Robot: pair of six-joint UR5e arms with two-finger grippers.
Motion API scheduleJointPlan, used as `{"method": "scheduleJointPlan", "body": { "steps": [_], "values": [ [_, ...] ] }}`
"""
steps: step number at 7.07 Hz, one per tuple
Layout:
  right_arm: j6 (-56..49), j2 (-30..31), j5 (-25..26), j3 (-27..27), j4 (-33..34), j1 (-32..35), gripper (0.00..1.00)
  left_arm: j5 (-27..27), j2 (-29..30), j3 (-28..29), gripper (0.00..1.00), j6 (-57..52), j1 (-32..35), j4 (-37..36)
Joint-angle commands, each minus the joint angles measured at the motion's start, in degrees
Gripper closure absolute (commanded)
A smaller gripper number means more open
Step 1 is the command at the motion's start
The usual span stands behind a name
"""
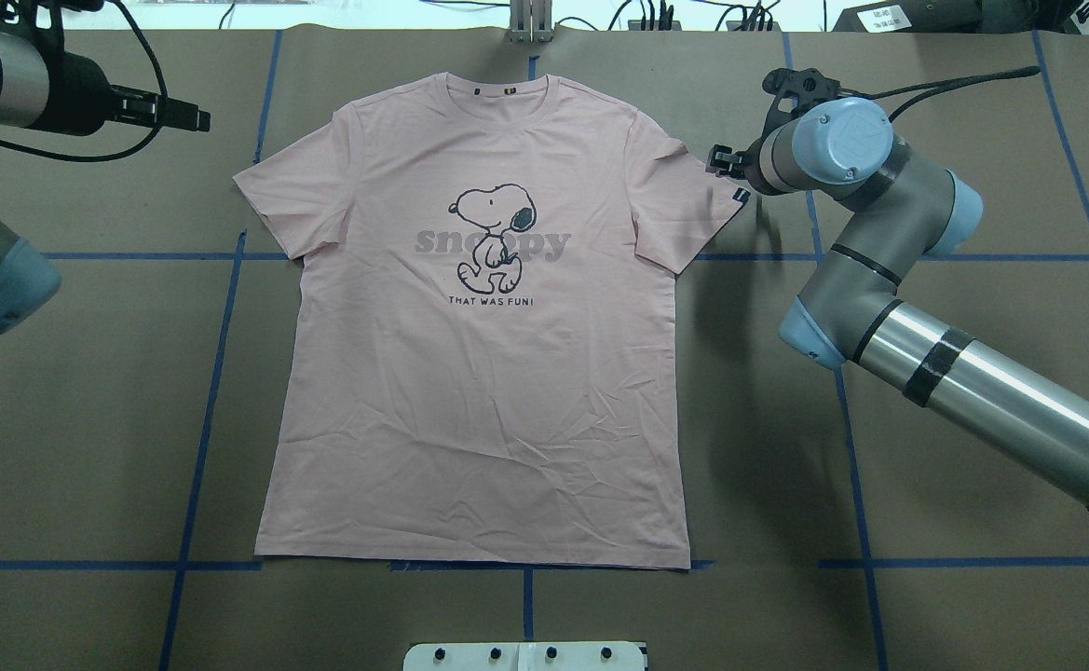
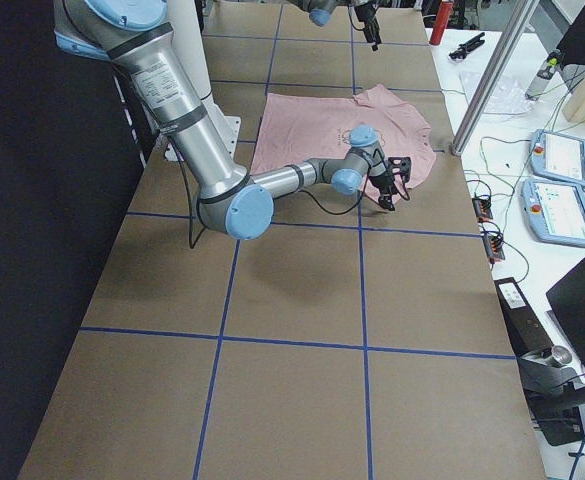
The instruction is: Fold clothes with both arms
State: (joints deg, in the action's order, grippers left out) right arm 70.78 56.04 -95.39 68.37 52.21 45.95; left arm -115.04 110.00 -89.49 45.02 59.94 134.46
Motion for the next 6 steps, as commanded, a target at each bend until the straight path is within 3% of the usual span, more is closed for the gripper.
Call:
{"method": "scheduleJointPlan", "body": {
  "steps": [1,6],
  "values": [
    [-1.25,0.12,-0.32,0.09,0.0,-0.34,0.31,-0.01,0.12,0.19,0.2,-0.02,0.0,0.01],
    [-2.05,0.39,-1.12,-0.17,0.52,-0.6,0.53,-0.01,0.39,0.37,0.2,-0.02,0.0,0.01]
  ]
}}
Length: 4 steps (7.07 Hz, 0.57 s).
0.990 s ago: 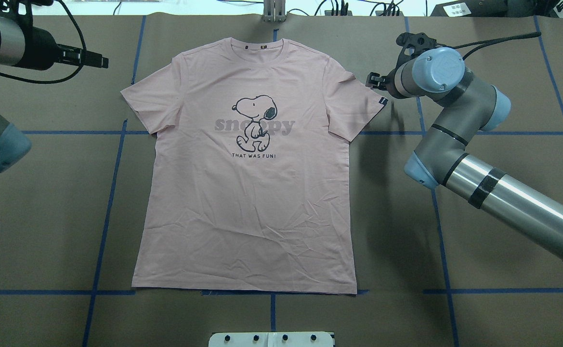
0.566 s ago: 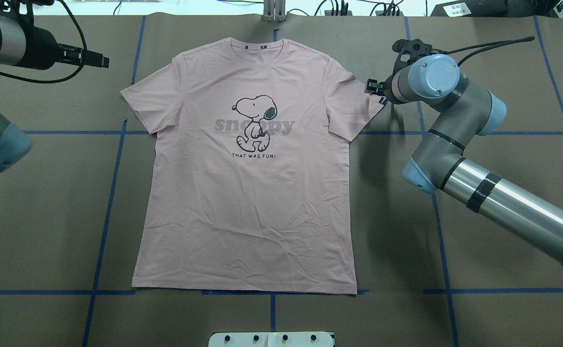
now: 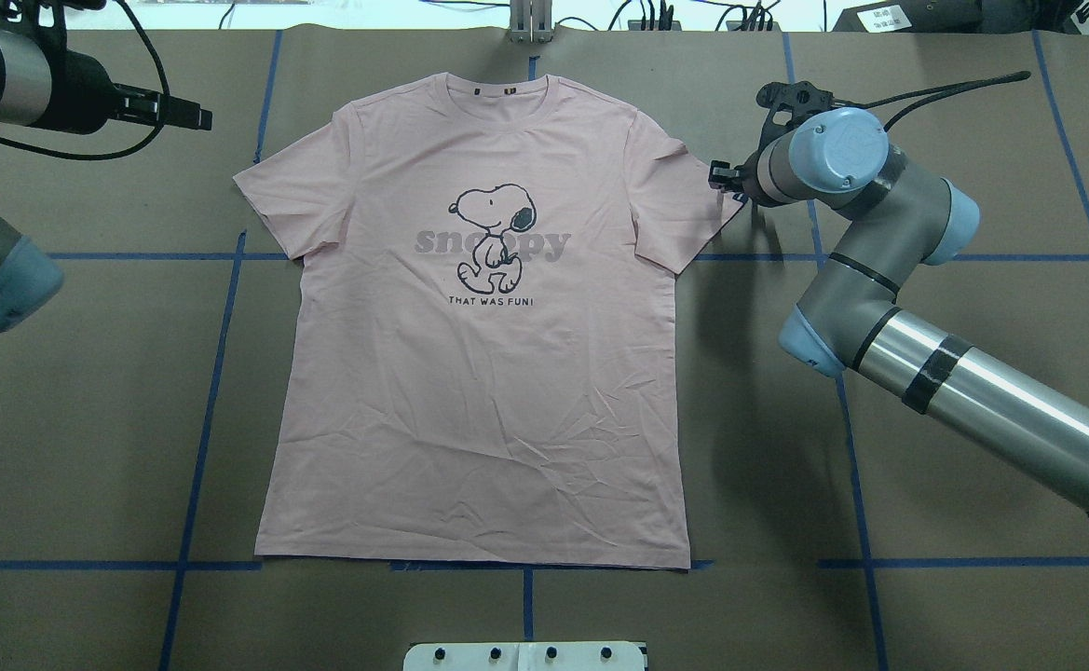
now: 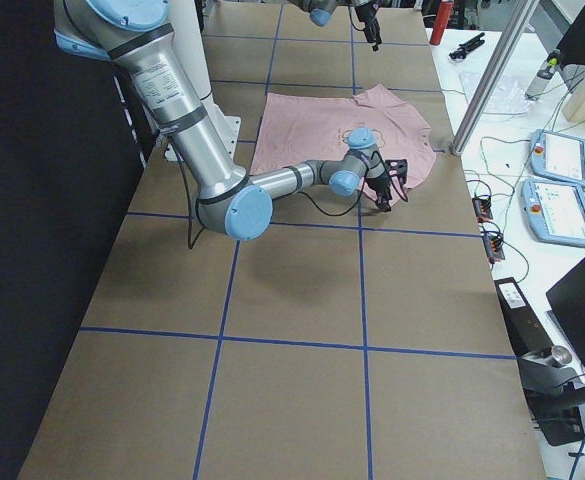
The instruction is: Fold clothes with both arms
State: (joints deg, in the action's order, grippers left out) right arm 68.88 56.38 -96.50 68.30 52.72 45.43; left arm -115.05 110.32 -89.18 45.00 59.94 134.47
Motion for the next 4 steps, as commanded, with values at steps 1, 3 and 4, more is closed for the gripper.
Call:
{"method": "scheduleJointPlan", "body": {
  "steps": [1,3,4],
  "values": [
    [-0.24,0.14,-0.09,-0.1,0.1,-0.17,0.66,0.0,-0.01,0.15,0.2,0.0,0.0,0.0],
    [-0.24,-0.56,-0.09,0.51,2.45,-0.43,1.0,0.0,-0.01,0.06,0.2,0.0,0.0,0.0],
    [-0.16,-1.43,-0.36,1.12,5.0,-0.43,1.0,0.0,-0.27,-0.2,0.2,0.0,0.0,0.0]
  ]
}}
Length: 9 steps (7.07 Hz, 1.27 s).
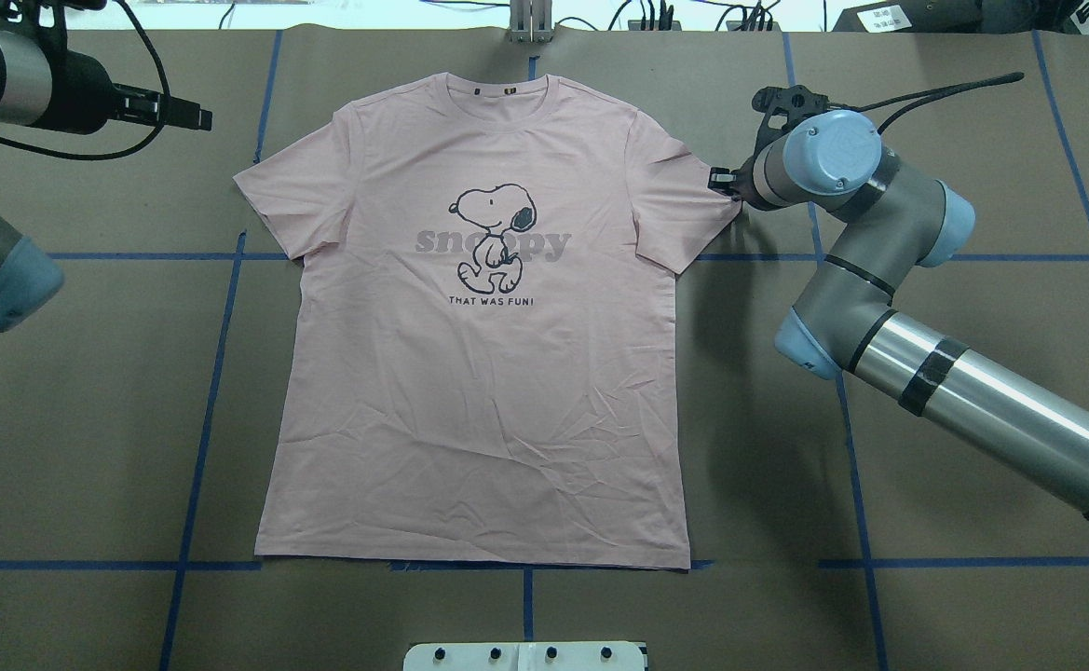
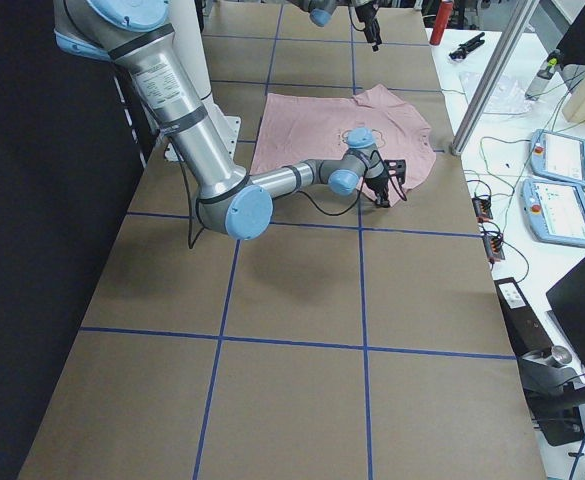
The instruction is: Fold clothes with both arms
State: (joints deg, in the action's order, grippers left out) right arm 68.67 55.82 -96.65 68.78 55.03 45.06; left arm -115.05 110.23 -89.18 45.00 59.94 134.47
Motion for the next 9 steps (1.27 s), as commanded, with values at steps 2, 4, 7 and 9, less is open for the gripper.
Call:
{"method": "scheduleJointPlan", "body": {
  "steps": [2,4,7,9],
  "values": [
    [1.28,-6.03,-1.44,7.04,18.35,-0.06,1.0,-0.09,-0.37,-0.47,0.2,0.0,0.0,0.09],
    [10.65,-12.37,2.4,6.38,23.89,-3.46,1.0,-0.09,-0.37,-0.47,0.2,0.09,0.0,0.18],
    [12.54,-20.82,7.86,-4.15,23.64,-6.55,1.0,-0.09,-0.37,-0.38,0.19,0.09,0.0,0.18],
    [13.24,-21.01,8.58,-4.88,23.46,-6.56,0.96,-0.09,-0.46,-0.38,0.19,0.09,0.0,0.18]
  ]
}}
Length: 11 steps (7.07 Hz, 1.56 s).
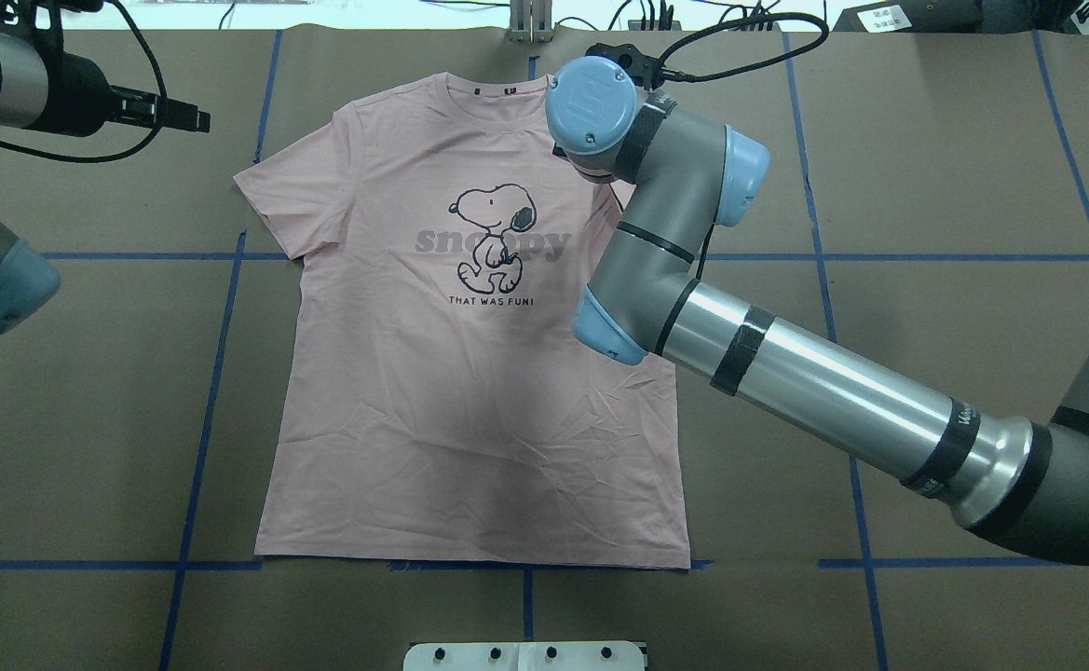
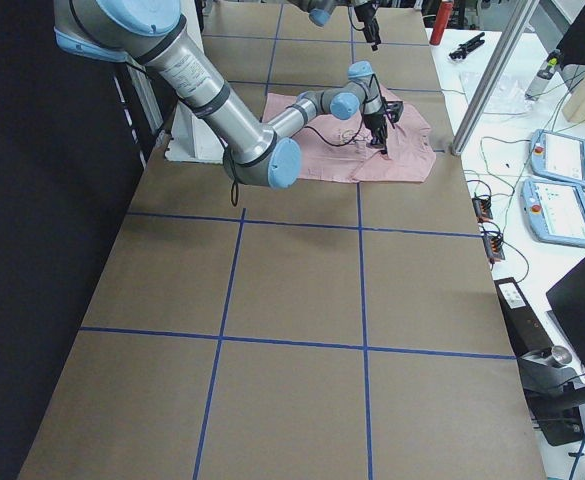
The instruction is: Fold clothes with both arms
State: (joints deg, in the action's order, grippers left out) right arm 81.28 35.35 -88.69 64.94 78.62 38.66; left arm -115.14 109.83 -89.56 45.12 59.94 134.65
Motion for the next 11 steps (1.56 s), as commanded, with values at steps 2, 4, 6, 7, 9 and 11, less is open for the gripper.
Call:
{"method": "scheduleJointPlan", "body": {
  "steps": [2,4,6,7,9,11],
  "values": [
    [5.98,-1.94,2.28,-3.22,-0.05,-0.16,0.01,0.0,0.03,0.27,0.17,-0.04,0.0,0.0],
    [2.95,-3.7,0.03,-3.51,0.22,1.5,0.0,0.09,0.03,0.7,0.1,-0.04,-0.43,-0.26],
    [-7.75,2.3,-10.94,2.86,-0.3,6.76,0.0,0.26,0.99,3.85,0.1,0.14,-1.4,-0.26],
    [-13.29,8.1,-11.58,7.78,-3.09,9.13,0.0,3.48,1.95,6.13,0.14,0.66,-1.93,0.17],
    [-22.34,16.72,-21.99,8.97,-13.96,14.48,0.0,6.76,3.36,10.61,0.27,2.58,-3.33,2.09],
    [-28.62,23.6,-29.05,10.72,-19.55,18.98,0.0,12.54,5.2,17.28,0.35,8.21,-6.31,8.33]
  ]
}}
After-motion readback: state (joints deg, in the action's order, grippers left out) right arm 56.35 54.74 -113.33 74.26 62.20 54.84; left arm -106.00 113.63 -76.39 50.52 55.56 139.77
